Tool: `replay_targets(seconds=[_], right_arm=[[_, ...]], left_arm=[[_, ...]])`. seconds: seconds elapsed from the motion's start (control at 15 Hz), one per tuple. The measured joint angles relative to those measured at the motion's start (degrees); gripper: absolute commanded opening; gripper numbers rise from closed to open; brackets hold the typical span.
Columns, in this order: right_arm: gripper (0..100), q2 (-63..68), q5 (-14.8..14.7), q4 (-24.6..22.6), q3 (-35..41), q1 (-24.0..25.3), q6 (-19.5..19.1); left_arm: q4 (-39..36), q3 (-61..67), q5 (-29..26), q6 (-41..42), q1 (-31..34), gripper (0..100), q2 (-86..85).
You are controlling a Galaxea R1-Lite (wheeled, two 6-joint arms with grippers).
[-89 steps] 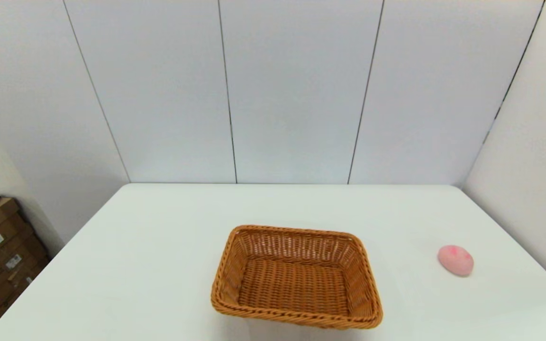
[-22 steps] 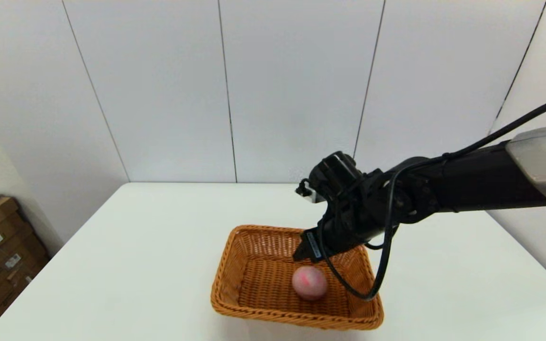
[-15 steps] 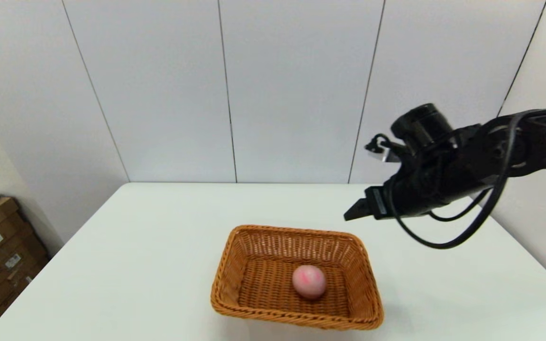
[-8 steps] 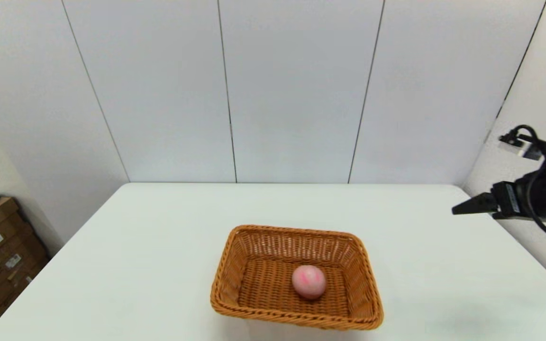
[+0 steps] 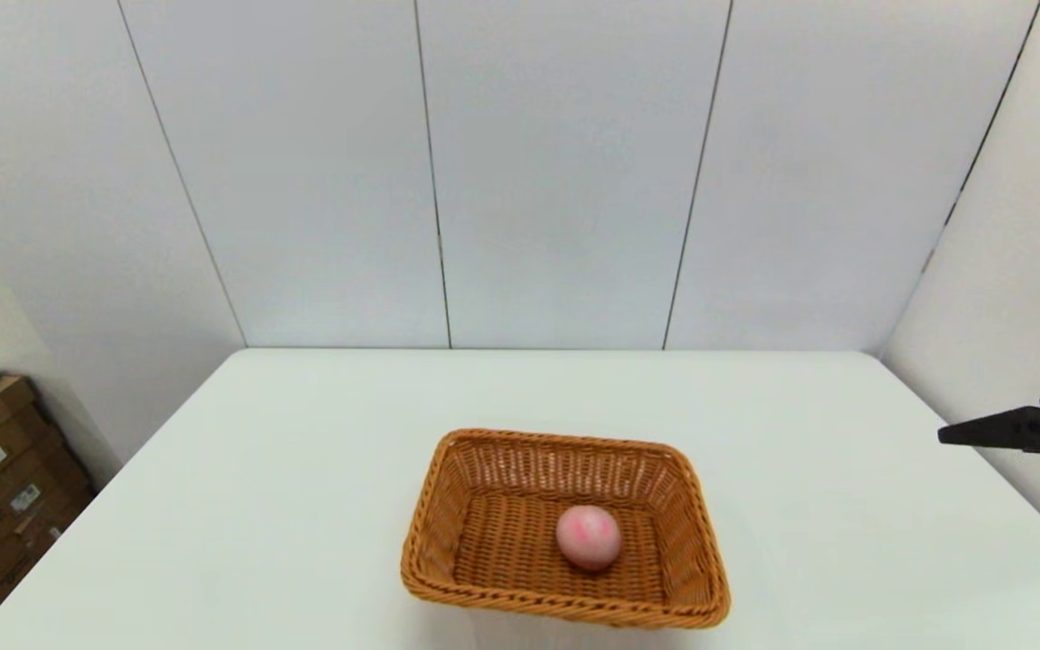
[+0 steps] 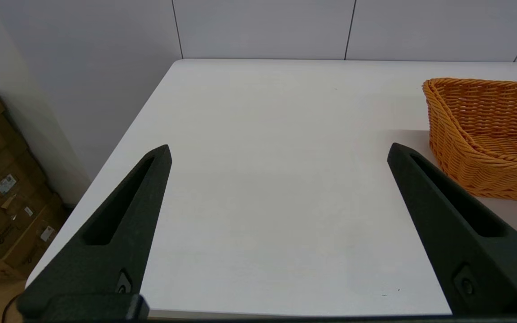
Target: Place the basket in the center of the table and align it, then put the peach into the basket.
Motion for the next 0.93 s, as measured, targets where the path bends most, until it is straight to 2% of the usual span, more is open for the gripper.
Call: replay_targets(seconds=[0.27, 0.53, 0.73, 0.87, 0.93], right_arm=[[100, -11.34, 1.66, -0.13, 4.91, 0.05, -0.13], [100, -30.35, 0.63, -0.27, 14.26, 2.86, 1.02], [100, -46.69, -5.24, -0.71, 23.44, 8.94, 3.67], [100, -55.15, -10.25, -3.68, 30.77, 11.69, 5.71], [100, -57.77, -12.63, -6.75, 34.77, 12.48, 6.23]], left_arm=[[0.00, 0.00, 0.02, 0.00, 0.00, 100, 0.00], [0.00, 0.00, 0.04, 0.00, 0.00, 100, 0.00], [0.02, 0.00, 0.02, 0.00, 0.00, 100, 0.00], [-0.02, 0.00, 0.00, 0.00, 0.00, 100, 0.00], [-0.02, 0.00, 0.02, 0.02, 0.00, 100, 0.00]])
